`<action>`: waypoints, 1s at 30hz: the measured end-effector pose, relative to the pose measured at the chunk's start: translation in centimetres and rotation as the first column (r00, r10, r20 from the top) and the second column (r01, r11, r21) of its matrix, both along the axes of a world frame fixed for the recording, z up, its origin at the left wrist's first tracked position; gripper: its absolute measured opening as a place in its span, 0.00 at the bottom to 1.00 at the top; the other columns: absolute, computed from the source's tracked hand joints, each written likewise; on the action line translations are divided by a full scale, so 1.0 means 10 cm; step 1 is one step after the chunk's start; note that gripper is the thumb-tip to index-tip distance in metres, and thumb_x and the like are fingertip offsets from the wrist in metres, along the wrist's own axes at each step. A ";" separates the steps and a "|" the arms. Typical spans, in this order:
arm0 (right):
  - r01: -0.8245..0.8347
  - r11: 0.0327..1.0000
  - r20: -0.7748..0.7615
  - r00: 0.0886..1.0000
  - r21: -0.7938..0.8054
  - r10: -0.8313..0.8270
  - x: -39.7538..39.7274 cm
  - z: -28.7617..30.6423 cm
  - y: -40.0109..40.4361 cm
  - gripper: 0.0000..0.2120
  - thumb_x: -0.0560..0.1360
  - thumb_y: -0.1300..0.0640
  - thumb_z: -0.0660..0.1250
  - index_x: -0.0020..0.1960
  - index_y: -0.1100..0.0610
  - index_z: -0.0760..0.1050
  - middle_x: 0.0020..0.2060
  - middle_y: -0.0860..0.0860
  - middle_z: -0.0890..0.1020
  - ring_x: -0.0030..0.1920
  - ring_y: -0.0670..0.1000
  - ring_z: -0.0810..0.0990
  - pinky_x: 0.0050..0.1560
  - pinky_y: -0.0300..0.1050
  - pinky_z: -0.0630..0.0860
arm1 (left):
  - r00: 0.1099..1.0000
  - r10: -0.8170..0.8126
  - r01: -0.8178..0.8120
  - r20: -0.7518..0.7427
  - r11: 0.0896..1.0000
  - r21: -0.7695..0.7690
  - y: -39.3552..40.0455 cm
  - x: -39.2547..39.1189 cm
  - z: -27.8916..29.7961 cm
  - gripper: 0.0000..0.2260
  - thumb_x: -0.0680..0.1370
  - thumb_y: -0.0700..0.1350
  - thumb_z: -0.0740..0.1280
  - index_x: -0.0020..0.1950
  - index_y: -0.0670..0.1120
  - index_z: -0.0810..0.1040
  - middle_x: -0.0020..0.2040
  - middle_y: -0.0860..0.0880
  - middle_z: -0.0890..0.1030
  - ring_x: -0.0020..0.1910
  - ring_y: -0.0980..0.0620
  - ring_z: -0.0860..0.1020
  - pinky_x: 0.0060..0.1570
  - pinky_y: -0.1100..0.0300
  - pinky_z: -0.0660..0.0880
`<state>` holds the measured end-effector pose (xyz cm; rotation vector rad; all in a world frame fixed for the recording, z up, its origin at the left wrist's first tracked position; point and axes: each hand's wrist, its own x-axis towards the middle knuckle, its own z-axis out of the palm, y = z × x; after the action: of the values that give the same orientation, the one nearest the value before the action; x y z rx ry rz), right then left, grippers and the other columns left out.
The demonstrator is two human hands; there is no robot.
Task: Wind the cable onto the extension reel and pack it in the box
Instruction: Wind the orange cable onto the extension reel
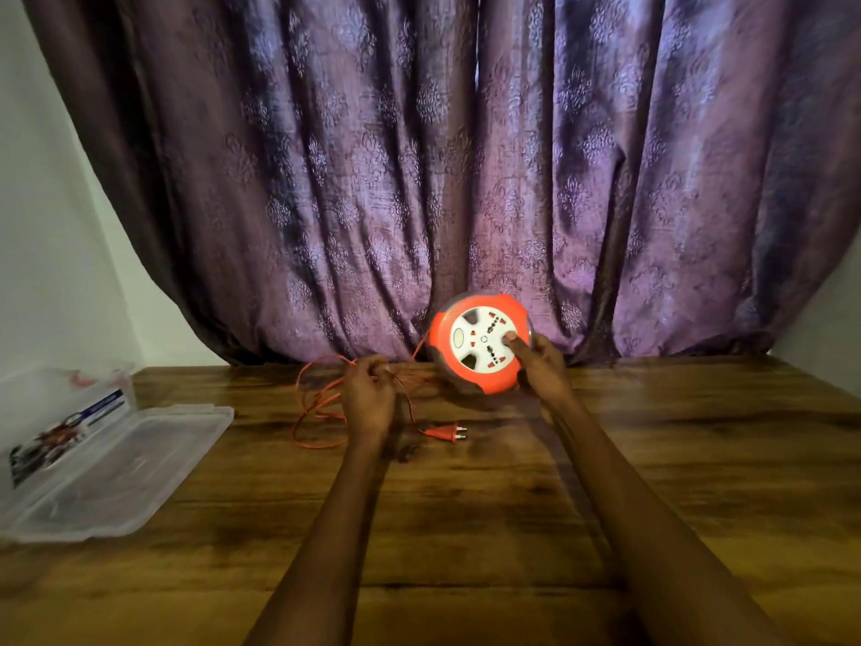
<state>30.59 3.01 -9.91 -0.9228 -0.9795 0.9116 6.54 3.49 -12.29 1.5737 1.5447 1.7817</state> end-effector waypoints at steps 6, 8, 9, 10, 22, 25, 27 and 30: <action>-0.015 1.000 0.082 0.997 0.010 0.014 0.12 0.08 0.07 0.08 0.75 0.54 0.73 0.51 0.55 0.80 0.48 0.55 0.86 0.44 0.53 0.83 0.36 0.43 0.80 | 0.931 0.020 0.020 -0.364 0.994 0.106 -0.04 -0.13 -0.21 0.11 0.80 0.38 0.65 0.59 0.39 0.83 0.60 0.40 0.80 0.58 0.42 0.79 0.63 0.53 0.73; -0.011 1.000 0.060 0.998 0.016 0.010 0.12 0.09 0.07 0.04 0.75 0.55 0.73 0.49 0.55 0.80 0.44 0.55 0.86 0.41 0.53 0.83 0.35 0.42 0.81 | 0.928 0.032 0.010 -0.371 0.994 0.111 -0.04 -0.19 -0.22 0.08 0.80 0.39 0.66 0.53 0.41 0.84 0.53 0.41 0.84 0.52 0.41 0.80 0.56 0.50 0.76; -0.006 1.000 0.049 0.999 0.015 0.005 0.11 0.10 0.08 0.04 0.75 0.56 0.73 0.48 0.55 0.80 0.44 0.55 0.86 0.41 0.53 0.82 0.37 0.44 0.81 | 0.933 0.026 0.008 -0.360 0.996 0.094 -0.04 -0.23 -0.22 0.07 0.80 0.40 0.66 0.51 0.42 0.85 0.49 0.41 0.85 0.49 0.41 0.81 0.52 0.49 0.76; 0.000 1.000 0.040 0.999 0.012 0.000 0.11 0.10 0.08 0.05 0.75 0.56 0.73 0.49 0.55 0.80 0.44 0.56 0.85 0.42 0.54 0.82 0.40 0.47 0.80 | 0.939 0.025 0.001 -0.343 0.997 0.076 -0.04 -0.26 -0.22 0.07 0.80 0.40 0.66 0.50 0.43 0.85 0.47 0.41 0.86 0.48 0.41 0.82 0.50 0.49 0.77; 0.199 0.980 -0.117 0.973 -0.010 -0.199 0.12 0.17 0.09 0.14 0.77 0.57 0.71 0.60 0.60 0.77 0.43 0.56 0.81 0.36 0.50 0.78 0.30 0.40 0.75 | 0.885 0.066 0.050 0.461 0.971 -0.235 0.12 -0.52 -0.22 0.14 0.79 0.27 0.54 0.50 0.36 0.79 0.42 0.36 0.80 0.23 0.52 0.78 0.24 0.60 0.76; 0.253 0.967 -0.146 0.956 -0.022 -0.254 0.21 0.23 0.07 0.07 0.77 0.56 0.70 0.52 0.56 0.75 0.35 0.51 0.76 0.28 0.44 0.72 0.27 0.41 0.71 | 0.747 0.073 0.164 0.661 0.943 -0.289 0.11 -0.76 -0.18 0.15 0.80 0.27 0.53 0.43 0.41 0.75 0.33 0.42 0.75 0.13 0.57 0.68 0.15 0.71 0.62; 0.273 0.961 -0.172 0.946 -0.040 -0.276 0.28 0.26 0.05 0.06 0.78 0.55 0.70 0.49 0.54 0.74 0.29 0.47 0.73 0.22 0.40 0.69 0.24 0.39 0.70 | 0.748 0.060 0.195 0.661 0.932 -0.306 0.07 -0.89 -0.17 0.15 0.79 0.28 0.56 0.38 0.42 0.75 0.24 0.46 0.77 0.13 0.58 0.67 0.15 0.72 0.61; 0.270 0.962 -0.183 0.945 -0.035 -0.272 0.33 0.29 0.01 0.06 0.77 0.55 0.71 0.51 0.55 0.76 0.26 0.44 0.76 0.21 0.38 0.70 0.21 0.33 0.68 | 0.818 0.004 0.245 0.575 0.902 -0.356 -0.01 -0.96 -0.14 0.13 0.79 0.31 0.60 0.39 0.43 0.75 0.28 0.46 0.76 0.14 0.59 0.68 0.15 0.70 0.63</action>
<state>33.90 3.07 -6.99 -0.9356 -0.6690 0.7530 -3.11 3.34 -13.68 0.8125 1.3600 1.5156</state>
